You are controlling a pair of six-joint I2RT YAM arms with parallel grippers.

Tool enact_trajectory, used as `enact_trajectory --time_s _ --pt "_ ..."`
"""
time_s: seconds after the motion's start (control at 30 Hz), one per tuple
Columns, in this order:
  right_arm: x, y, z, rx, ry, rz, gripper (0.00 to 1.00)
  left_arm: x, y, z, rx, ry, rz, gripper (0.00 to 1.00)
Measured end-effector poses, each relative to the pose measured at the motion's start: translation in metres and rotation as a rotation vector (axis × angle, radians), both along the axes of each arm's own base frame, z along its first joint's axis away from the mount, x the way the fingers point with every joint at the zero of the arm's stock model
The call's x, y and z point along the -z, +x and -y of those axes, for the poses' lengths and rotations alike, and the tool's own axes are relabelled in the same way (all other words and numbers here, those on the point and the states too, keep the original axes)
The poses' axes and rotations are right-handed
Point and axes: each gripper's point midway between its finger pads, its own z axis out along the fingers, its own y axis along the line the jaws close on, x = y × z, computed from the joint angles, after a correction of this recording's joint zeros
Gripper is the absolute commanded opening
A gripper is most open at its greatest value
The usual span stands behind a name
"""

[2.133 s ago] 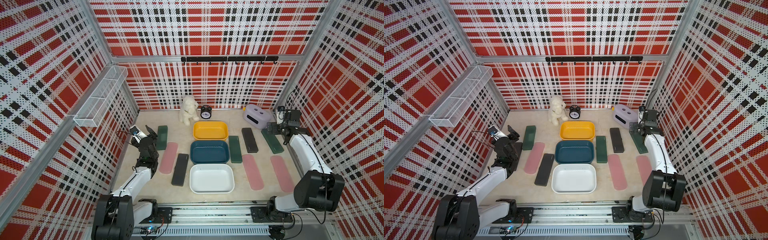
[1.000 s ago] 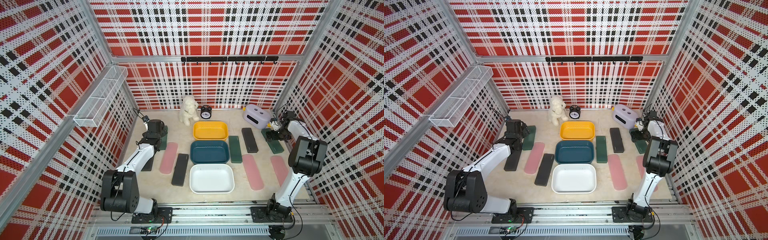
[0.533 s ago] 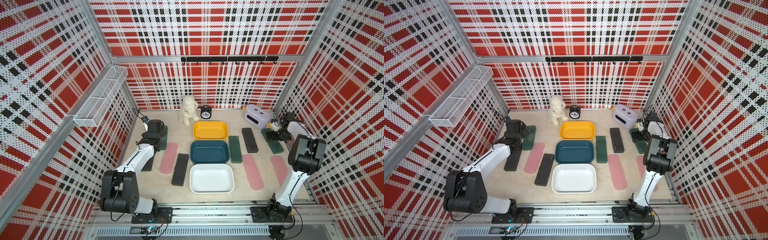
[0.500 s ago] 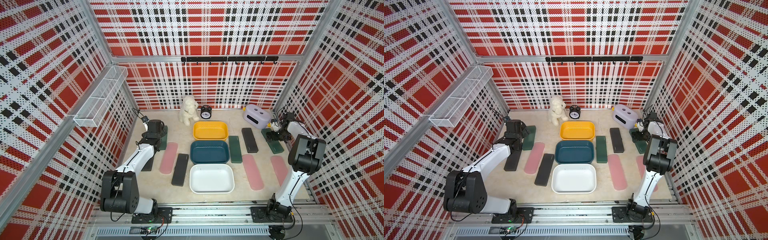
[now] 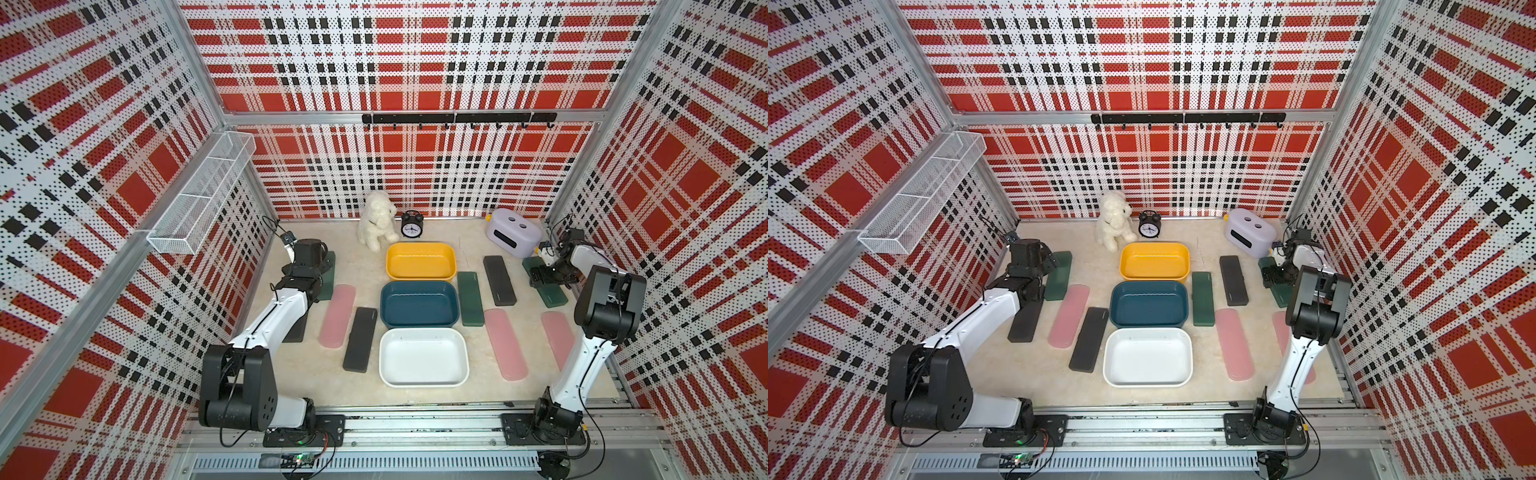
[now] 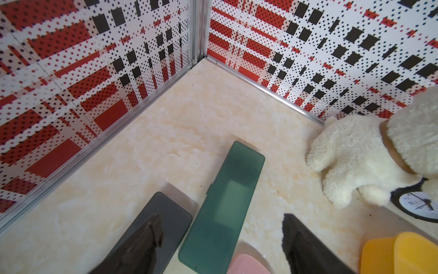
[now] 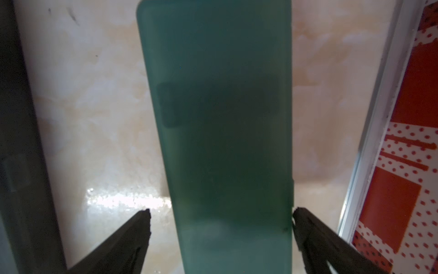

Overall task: Place the pencil cases by color into the storage box
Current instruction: Pick up the pencil case from the center of the board.

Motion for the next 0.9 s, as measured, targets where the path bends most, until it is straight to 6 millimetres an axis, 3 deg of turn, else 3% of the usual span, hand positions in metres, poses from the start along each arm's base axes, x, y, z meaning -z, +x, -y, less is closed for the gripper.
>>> enact_trajectory --time_s 0.4,0.5,0.67,0.9 --pt "0.014 -0.002 0.0 -0.005 0.007 -0.024 0.98 -0.003 -0.001 0.0 -0.001 -0.001 0.008 0.83" --pt "0.014 -0.002 0.0 -0.006 0.008 -0.024 0.9 -0.003 -0.001 0.0 -0.001 -0.001 0.008 0.83" --pt "0.014 -0.002 -0.001 -0.009 0.006 -0.025 0.67 -0.003 -0.002 0.0 0.0 -0.002 0.009 0.82" --pt "0.013 -0.005 0.002 -0.004 -0.012 -0.033 0.62 -0.014 -0.006 0.002 0.005 -0.004 0.036 0.76"
